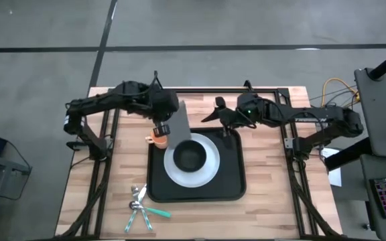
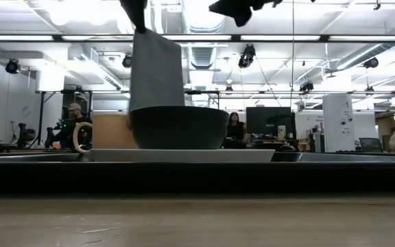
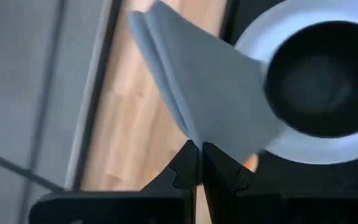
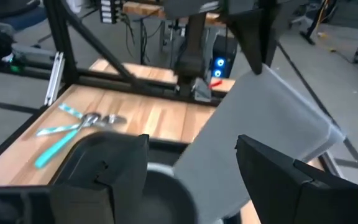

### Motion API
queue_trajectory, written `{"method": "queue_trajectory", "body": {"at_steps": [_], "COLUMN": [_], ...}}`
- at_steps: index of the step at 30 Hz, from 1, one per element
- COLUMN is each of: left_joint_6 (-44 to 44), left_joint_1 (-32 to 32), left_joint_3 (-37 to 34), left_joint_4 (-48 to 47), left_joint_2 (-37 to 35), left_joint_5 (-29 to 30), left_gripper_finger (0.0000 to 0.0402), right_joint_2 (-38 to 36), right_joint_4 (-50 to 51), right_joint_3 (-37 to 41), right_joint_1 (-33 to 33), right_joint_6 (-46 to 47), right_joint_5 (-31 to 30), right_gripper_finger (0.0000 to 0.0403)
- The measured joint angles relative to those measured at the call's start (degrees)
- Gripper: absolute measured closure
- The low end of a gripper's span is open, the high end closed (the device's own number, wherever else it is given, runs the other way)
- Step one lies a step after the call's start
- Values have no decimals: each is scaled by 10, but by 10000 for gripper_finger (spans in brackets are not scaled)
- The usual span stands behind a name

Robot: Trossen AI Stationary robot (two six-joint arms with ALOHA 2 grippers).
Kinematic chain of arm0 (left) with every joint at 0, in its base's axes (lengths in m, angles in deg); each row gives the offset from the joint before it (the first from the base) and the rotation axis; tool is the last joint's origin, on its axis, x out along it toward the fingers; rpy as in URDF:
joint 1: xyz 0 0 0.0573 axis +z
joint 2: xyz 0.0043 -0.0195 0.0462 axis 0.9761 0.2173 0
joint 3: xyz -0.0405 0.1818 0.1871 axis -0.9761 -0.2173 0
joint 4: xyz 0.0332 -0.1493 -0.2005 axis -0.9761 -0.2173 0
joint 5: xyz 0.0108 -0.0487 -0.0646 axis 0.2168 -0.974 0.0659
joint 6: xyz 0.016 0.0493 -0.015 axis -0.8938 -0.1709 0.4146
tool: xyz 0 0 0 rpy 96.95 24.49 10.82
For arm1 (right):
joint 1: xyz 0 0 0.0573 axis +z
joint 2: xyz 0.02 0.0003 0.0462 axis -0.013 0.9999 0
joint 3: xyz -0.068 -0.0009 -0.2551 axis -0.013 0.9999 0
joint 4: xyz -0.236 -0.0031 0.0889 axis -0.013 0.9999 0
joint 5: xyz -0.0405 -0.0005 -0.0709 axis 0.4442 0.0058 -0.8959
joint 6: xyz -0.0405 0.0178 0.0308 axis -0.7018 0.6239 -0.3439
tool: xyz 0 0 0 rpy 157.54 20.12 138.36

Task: Set up tray
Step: Put the gray napkin to the right of the white plate on the black serving tray

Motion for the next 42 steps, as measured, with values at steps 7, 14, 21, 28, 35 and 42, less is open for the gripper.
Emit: {"method": "queue_trajectory", "body": {"at_steps": [7, 14, 21, 28, 35, 42], "left_joint_6": [-5, -9, -18, -16, -15, -14], "left_joint_1": [-74, -141, -192, -216, -230, -233], "left_joint_3": [45, 54, 52, 53, 53, 53], "left_joint_4": [0, -1, 0, 4, 8, 7], "left_joint_2": [2, 2, 4, 4, 3, 3], "left_joint_5": [86, 141, 181, 181, 182, 182], "left_gripper_finger": [401, 401, 401, 401, 401, 401], "right_joint_2": [71, 117, 174, 217, 239, 249], "right_joint_4": [8, 80, 186, 199, 208, 225], "right_joint_3": [-98, -227, -319, -363, -370, -371], "right_joint_1": [1, 0, 0, 1, 1, 0], "right_joint_6": [4, -26, -26, -28, -24, -7], "right_joint_5": [6, 46, 65, 79, 79, 78], "right_gripper_finger": [170, 170, 170, 170, 170, 186]}}
